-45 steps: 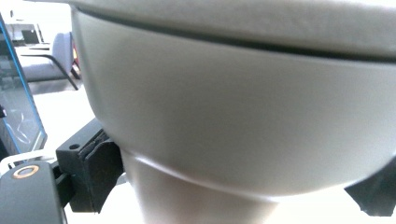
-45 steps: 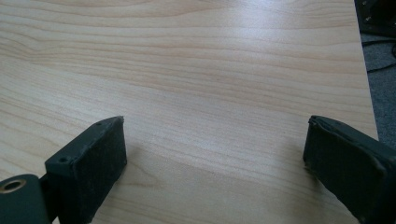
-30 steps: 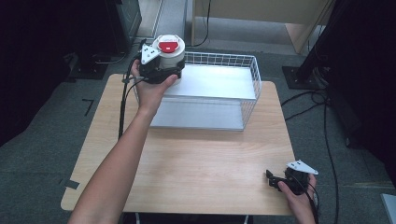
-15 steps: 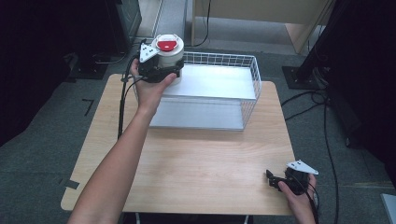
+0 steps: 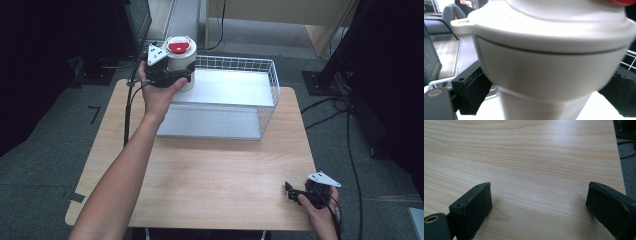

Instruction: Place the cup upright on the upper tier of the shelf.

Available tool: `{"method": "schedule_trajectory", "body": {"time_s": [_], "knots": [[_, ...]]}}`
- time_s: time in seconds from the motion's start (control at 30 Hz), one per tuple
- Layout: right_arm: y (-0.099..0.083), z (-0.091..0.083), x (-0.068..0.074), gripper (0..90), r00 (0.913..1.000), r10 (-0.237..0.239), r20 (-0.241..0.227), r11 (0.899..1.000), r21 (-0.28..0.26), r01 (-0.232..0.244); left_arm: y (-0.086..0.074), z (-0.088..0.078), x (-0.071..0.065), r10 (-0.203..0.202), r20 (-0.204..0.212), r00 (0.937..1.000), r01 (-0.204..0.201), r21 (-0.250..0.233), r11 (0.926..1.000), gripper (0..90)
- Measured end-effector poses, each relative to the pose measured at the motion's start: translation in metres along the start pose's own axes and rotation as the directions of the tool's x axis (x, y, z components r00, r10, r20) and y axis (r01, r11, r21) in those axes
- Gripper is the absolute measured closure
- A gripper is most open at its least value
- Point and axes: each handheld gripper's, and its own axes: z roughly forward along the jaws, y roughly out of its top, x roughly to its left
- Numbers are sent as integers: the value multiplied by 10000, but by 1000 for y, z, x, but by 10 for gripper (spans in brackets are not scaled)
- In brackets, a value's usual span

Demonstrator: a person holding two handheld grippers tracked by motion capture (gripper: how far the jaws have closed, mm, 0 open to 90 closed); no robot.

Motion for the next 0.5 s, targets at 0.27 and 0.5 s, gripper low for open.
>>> {"method": "schedule_trajectory", "body": {"time_s": [0.27,0.5], "knots": [[0,0,0,63,10000,4,-8,10000,-6,-4,-3,-1,0,101,-172,9998,-103,-114,9999,105],[0,0,0,63,10000,0,8,10000,0,0,-3,-2,-1,-20,-238,9997,17,-107,9999,102]]}}
